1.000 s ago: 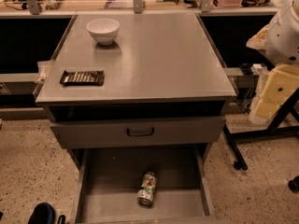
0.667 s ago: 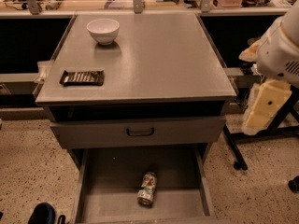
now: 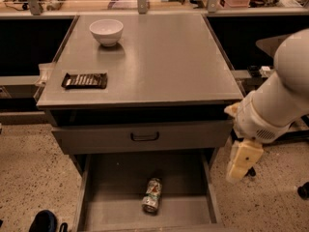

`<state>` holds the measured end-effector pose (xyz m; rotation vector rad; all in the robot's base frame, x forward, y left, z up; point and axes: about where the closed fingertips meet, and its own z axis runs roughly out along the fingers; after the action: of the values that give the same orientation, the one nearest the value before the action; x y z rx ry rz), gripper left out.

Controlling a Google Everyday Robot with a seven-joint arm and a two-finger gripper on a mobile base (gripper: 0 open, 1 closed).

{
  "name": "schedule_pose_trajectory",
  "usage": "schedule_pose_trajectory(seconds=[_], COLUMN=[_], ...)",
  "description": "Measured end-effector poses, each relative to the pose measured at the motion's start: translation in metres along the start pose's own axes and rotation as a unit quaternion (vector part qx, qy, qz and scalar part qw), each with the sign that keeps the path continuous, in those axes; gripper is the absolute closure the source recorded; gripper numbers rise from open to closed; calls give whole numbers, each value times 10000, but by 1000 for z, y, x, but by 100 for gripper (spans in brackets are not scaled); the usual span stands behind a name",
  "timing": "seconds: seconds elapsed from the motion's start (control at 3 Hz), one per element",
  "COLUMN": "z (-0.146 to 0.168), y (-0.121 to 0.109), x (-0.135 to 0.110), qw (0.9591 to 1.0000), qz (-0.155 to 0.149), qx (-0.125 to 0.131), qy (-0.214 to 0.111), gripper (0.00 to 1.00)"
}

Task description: Pick 7up can from middle drawer and place on counter

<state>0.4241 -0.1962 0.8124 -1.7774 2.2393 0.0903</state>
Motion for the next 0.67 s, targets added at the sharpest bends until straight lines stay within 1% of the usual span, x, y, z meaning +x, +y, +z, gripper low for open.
schedule_pose_trajectory(seconds=[0.33,0.67], z=[16,16], y=[4,3], x=[16,17], qw=[9998,9997], qz=[-188,-219], qx=[59,91], qy=[60,59], gripper=[0,0])
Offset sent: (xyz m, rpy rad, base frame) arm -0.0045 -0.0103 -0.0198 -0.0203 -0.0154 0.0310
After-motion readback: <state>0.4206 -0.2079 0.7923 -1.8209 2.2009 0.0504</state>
